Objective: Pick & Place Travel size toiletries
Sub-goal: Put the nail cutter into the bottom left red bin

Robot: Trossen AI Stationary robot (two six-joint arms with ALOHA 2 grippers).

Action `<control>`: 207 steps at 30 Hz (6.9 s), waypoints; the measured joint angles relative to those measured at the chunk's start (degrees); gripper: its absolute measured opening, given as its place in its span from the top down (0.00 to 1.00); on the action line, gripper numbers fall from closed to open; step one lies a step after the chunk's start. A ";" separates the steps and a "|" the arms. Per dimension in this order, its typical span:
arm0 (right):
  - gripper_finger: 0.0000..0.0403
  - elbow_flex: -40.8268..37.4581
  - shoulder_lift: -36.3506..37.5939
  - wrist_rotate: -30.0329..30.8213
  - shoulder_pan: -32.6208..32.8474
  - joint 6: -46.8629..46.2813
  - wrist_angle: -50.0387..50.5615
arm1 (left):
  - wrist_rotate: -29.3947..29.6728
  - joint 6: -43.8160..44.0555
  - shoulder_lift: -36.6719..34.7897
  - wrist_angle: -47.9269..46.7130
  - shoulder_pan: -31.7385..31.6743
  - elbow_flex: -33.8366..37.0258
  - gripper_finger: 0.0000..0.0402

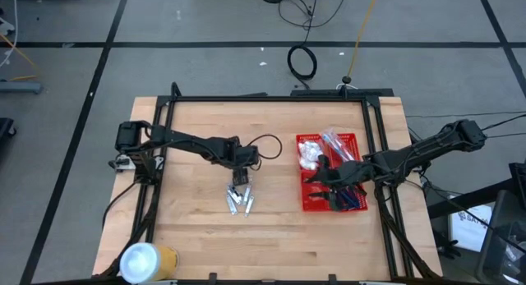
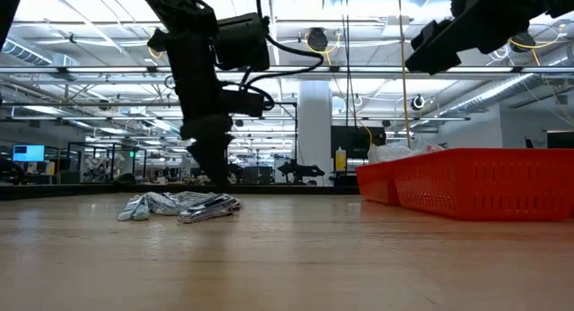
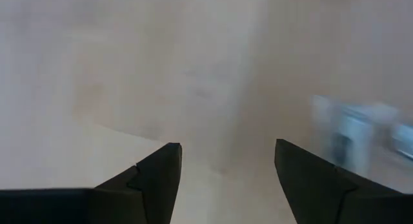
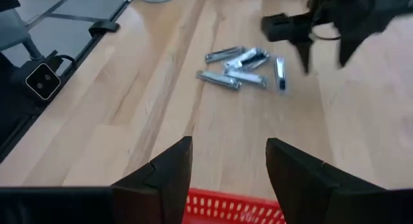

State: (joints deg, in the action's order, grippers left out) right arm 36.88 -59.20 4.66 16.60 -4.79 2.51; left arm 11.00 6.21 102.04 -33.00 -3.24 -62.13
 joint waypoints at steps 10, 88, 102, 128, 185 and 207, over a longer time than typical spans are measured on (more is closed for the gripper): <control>0.55 -1.28 0.00 0.00 -0.10 1.41 -1.44 | -9.60 0.07 0.00 -4.56 3.49 0.00 0.42; 0.56 -17.65 3.74 17.76 -8.28 11.21 -42.04 | -21.67 -20.67 -5.37 76.61 -1.85 10.96 0.93; 0.56 -23.38 1.51 11.54 -8.76 11.52 -60.67 | -25.15 -18.94 6.34 77.41 -1.75 -0.03 0.93; 0.71 -19.12 -10.47 8.61 -9.53 14.67 -67.19 | -24.79 -19.99 7.63 71.15 -1.94 -2.23 0.91; 0.80 -6.51 -3.54 1.14 2.12 -29.06 4.90 | 14.08 2.55 -5.57 15.61 -2.69 4.15 0.45; 0.64 -6.57 -3.43 16.49 2.11 -19.63 3.59 | 14.01 1.47 -5.57 16.60 -2.69 4.13 0.45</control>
State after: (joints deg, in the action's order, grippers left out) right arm 30.31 -62.63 21.16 18.71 -24.42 6.10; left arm 25.02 7.68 96.47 -16.39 -5.93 -58.00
